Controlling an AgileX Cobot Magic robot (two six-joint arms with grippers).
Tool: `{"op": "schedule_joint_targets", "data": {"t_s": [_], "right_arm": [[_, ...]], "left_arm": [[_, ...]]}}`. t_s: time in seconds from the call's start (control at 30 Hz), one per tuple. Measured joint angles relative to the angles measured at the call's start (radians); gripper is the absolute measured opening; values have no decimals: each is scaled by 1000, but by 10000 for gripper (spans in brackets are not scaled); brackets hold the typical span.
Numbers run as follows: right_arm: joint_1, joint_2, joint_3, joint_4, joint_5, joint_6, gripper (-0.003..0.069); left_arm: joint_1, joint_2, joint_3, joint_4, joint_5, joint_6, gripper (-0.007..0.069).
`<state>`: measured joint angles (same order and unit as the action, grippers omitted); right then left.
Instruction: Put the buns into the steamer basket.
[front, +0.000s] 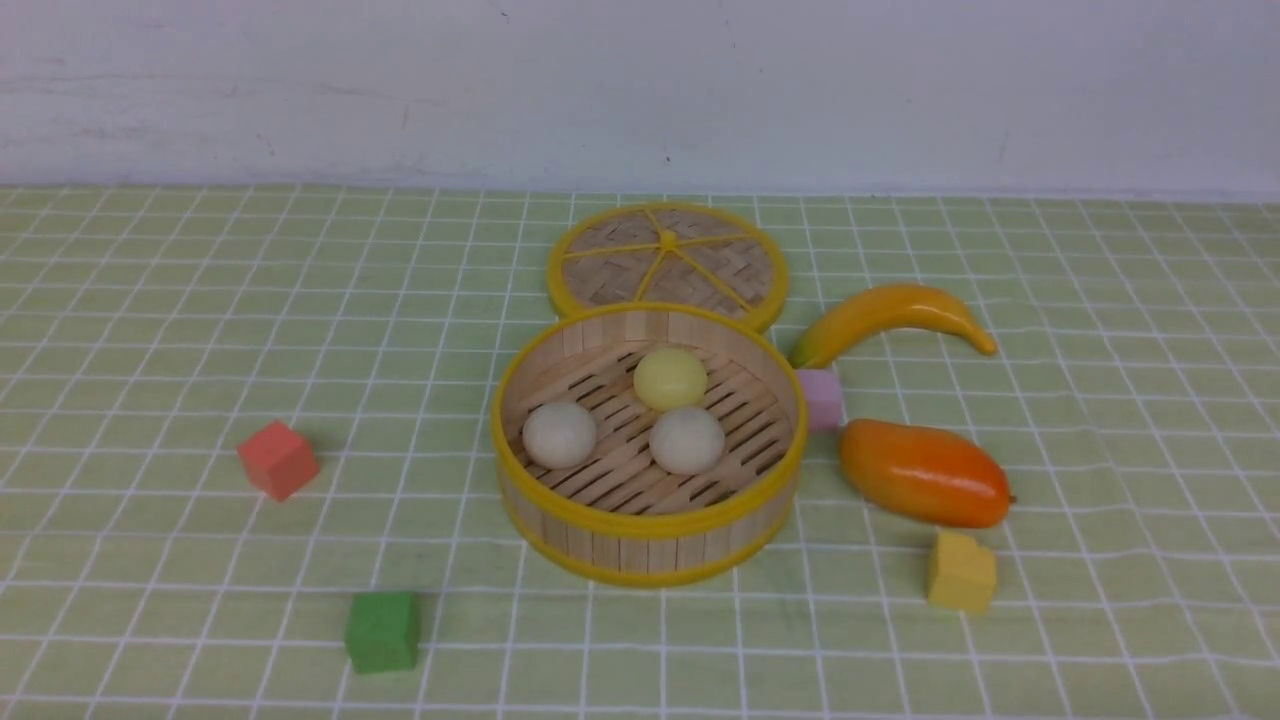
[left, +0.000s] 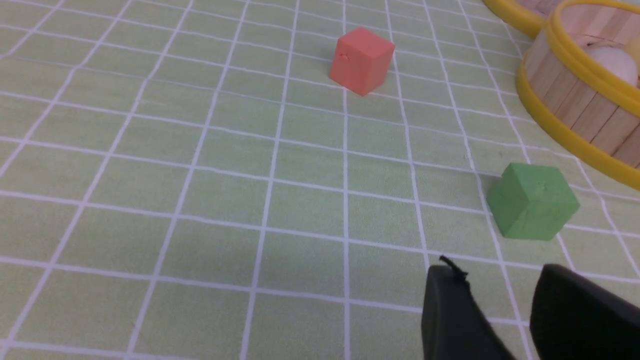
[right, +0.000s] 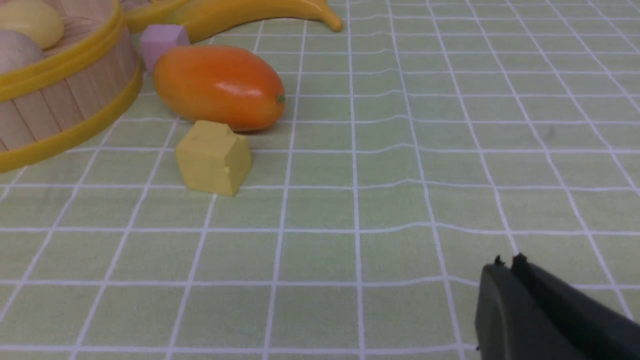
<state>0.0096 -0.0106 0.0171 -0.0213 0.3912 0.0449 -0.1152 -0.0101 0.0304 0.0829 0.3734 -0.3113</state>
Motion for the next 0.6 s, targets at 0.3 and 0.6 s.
{"op": "schedule_joint_targets", "data": {"t_s": [0.3, 0.6], "right_arm": [[0, 0, 0, 0, 0, 0, 15], [0, 0, 0, 0, 0, 0, 25]], "left_arm": [[0, 0, 0, 0, 2, 0, 237], [0, 0, 0, 0, 2, 0, 237]]}}
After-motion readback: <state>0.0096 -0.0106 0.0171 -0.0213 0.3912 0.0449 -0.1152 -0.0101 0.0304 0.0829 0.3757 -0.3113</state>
